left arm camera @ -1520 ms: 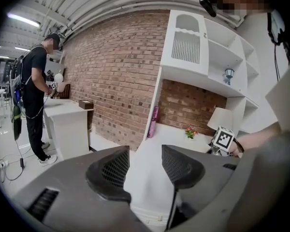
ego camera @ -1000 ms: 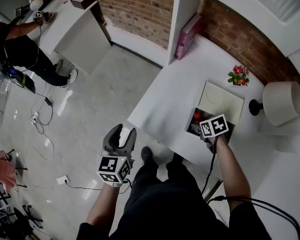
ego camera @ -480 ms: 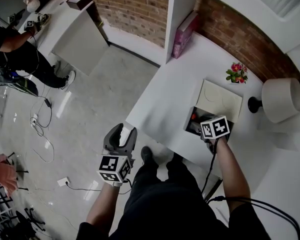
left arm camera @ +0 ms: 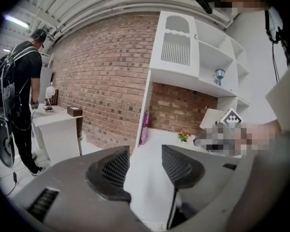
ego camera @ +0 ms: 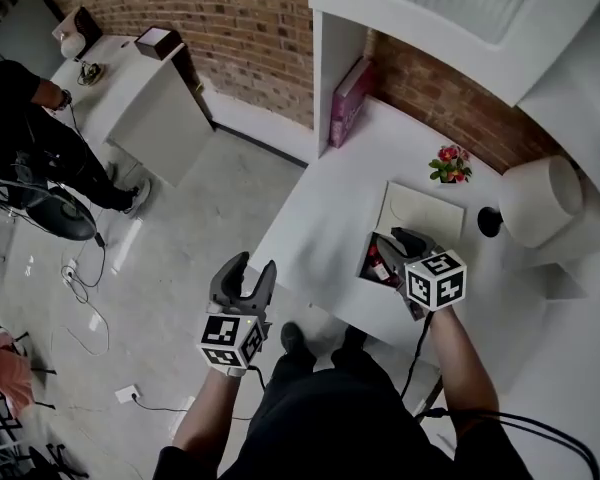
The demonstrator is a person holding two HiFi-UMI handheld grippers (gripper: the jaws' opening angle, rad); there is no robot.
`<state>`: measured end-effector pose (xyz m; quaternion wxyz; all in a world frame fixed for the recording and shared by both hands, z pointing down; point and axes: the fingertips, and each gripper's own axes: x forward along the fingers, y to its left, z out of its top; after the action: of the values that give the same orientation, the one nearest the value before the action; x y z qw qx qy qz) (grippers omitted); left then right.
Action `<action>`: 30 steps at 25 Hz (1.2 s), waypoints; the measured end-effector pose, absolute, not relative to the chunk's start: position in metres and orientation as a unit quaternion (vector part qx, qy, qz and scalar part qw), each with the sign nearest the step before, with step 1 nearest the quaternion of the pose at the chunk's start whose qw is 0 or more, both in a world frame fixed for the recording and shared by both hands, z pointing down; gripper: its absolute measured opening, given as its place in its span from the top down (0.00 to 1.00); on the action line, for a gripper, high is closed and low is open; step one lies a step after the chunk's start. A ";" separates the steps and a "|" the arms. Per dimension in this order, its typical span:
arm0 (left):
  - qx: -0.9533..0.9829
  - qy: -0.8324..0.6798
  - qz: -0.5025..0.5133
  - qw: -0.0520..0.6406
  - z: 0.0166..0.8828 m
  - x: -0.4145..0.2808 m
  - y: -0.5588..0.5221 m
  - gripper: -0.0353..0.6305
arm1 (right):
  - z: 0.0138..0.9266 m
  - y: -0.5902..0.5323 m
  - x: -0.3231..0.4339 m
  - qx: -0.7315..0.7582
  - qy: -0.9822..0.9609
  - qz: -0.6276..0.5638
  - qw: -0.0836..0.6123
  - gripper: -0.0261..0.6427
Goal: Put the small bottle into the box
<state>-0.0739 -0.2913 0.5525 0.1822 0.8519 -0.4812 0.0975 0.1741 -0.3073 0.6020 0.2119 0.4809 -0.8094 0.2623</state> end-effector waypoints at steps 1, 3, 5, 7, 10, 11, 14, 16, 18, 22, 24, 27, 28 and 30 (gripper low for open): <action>0.854 -0.480 0.094 0.176 0.546 -0.071 -0.292 0.64 | 0.588 -0.308 0.173 0.486 -0.814 0.245 0.201 0.73; 0.859 -0.478 0.087 0.163 0.531 -0.066 -0.295 0.64 | 0.562 -0.308 0.172 0.495 -0.822 0.212 0.184 0.74; 0.863 -0.477 0.081 0.143 0.519 -0.062 -0.299 0.64 | 0.538 -0.308 0.172 0.501 -0.829 0.178 0.173 0.74; 0.868 -0.477 0.078 0.115 0.508 -0.061 -0.302 0.64 | 0.512 -0.308 0.170 0.508 -0.836 0.138 0.159 0.75; 0.873 -0.475 0.069 0.088 0.485 -0.057 -0.304 0.64 | 0.466 -0.306 0.172 0.527 -0.837 0.071 0.130 0.76; 0.874 -0.475 0.064 0.082 0.476 -0.056 -0.305 0.64 | 0.450 -0.305 0.174 0.538 -0.833 0.051 0.116 0.76; 0.876 -0.476 0.046 0.064 0.450 -0.052 -0.308 0.64 | 0.402 -0.303 0.182 0.571 -0.818 0.004 0.065 0.76; 0.875 -0.479 0.032 0.054 0.432 -0.051 -0.311 0.64 | 0.373 -0.300 0.185 0.585 -0.810 -0.022 0.036 0.76; 0.875 -0.483 0.018 0.042 0.413 -0.050 -0.315 0.64 | 0.350 -0.298 0.187 0.594 -0.803 -0.047 0.016 0.79; 0.872 -0.489 -0.015 0.014 0.369 -0.051 -0.321 0.64 | 0.314 -0.294 0.184 0.598 -0.797 -0.083 -0.009 0.84; 0.869 -0.494 -0.029 0.000 0.349 -0.054 -0.323 0.64 | 0.300 -0.293 0.181 0.591 -0.800 -0.096 -0.020 0.84; 0.865 -0.499 -0.049 -0.017 0.324 -0.058 -0.324 0.64 | 0.281 -0.289 0.179 0.589 -0.799 -0.118 -0.030 0.84; 0.864 -0.500 -0.055 -0.022 0.317 -0.059 -0.323 0.64 | 0.276 -0.287 0.179 0.590 -0.797 -0.126 -0.032 0.84; 0.862 -0.501 -0.065 -0.032 0.305 -0.060 -0.320 0.64 | 0.267 -0.282 0.179 0.592 -0.793 -0.140 -0.036 0.84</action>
<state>-0.0604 -0.3198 0.3052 -0.0315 0.8622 -0.5014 -0.0652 0.1790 -0.2815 0.2666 -0.0355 0.5923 -0.7927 -0.1397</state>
